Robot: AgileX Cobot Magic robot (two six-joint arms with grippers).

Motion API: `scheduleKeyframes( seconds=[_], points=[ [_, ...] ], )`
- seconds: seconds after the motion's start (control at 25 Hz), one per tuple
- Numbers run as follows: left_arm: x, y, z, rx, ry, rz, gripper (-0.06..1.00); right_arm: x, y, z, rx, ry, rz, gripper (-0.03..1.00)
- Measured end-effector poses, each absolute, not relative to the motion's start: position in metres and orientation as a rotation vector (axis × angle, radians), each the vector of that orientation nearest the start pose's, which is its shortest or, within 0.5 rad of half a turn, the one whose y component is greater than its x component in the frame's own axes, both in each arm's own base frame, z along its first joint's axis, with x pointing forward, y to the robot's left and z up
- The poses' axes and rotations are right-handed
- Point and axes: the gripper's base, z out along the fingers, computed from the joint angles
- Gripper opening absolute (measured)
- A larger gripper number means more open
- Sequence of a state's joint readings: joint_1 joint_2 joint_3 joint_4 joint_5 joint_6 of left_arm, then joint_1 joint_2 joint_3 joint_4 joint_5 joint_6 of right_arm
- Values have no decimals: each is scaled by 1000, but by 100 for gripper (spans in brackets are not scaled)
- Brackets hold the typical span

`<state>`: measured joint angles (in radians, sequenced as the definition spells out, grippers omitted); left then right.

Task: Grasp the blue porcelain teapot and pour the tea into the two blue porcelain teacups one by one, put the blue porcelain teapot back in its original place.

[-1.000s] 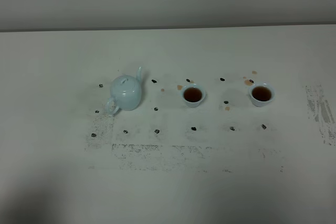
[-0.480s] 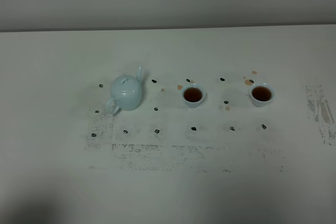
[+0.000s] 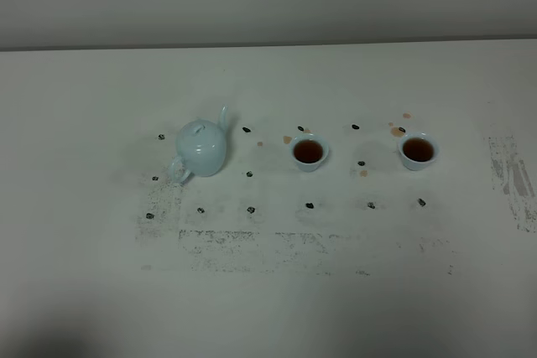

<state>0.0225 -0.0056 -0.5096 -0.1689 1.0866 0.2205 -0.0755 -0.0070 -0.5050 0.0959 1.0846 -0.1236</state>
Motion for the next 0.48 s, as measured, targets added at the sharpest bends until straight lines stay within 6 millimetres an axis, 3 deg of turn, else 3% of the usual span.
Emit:
scheduleKeyframes(
  seconds=[0.48],
  points=[
    [-8,-14,278,219,2034,-55,45,-7,8,277,-56,2052,-9,48]
  ],
)
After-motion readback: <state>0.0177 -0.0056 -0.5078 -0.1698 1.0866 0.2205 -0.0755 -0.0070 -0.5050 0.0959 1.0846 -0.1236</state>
